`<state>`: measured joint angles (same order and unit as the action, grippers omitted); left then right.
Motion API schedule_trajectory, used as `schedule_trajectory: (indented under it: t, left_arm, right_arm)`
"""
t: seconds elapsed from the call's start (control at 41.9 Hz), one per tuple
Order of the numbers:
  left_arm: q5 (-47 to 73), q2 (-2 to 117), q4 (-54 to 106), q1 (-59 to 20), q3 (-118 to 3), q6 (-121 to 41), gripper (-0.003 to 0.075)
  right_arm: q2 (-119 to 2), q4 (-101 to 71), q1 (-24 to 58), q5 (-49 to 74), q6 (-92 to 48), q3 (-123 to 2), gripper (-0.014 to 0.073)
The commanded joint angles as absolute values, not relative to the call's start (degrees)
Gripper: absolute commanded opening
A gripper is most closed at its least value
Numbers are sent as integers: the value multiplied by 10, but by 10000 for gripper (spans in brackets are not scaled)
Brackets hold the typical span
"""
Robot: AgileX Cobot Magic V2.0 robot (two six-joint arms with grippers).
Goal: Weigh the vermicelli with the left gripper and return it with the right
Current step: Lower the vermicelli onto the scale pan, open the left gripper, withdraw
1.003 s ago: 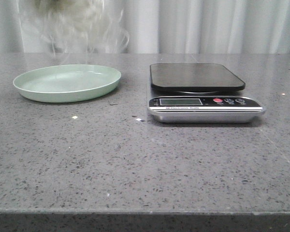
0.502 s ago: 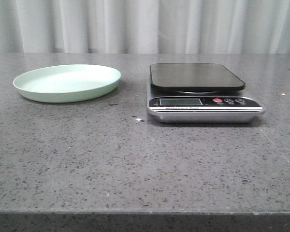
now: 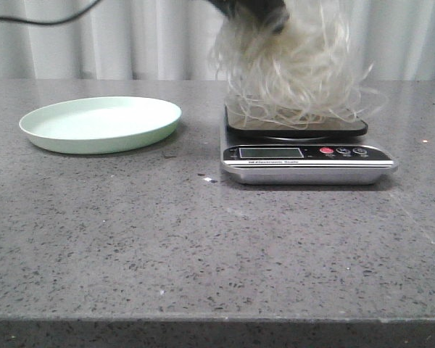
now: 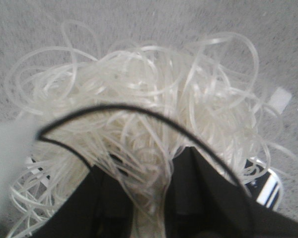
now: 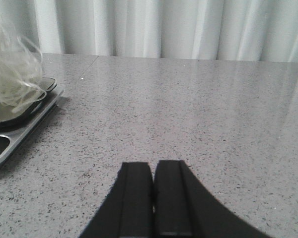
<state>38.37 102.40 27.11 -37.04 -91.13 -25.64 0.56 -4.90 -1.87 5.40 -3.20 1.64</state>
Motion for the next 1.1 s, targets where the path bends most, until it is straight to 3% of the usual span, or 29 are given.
schedule_trajectory:
  t: [0.0, 0.597, 0.717, 0.932, 1.075]
  left_arm:
    - [346, 1008, 289, -374, -933, -255, 145]
    - [387, 1027, 291, -374, -933, -255, 173]
    - [393, 1027, 291, -374, -933, -255, 272]
    - [398, 1015, 291, -374, -933, -255, 541]
    - [398, 998, 288, -373, -933, -255, 589]
  right_arm:
    - [15, -45, -23, 11, -31, 11, 151]
    - [15, -45, -23, 11, -31, 11, 151]
    - [15, -45, -23, 11, -31, 11, 151]
    - [15, -45, -23, 11, -31, 11, 151]
    - [15, -45, -23, 11, -31, 11, 151]
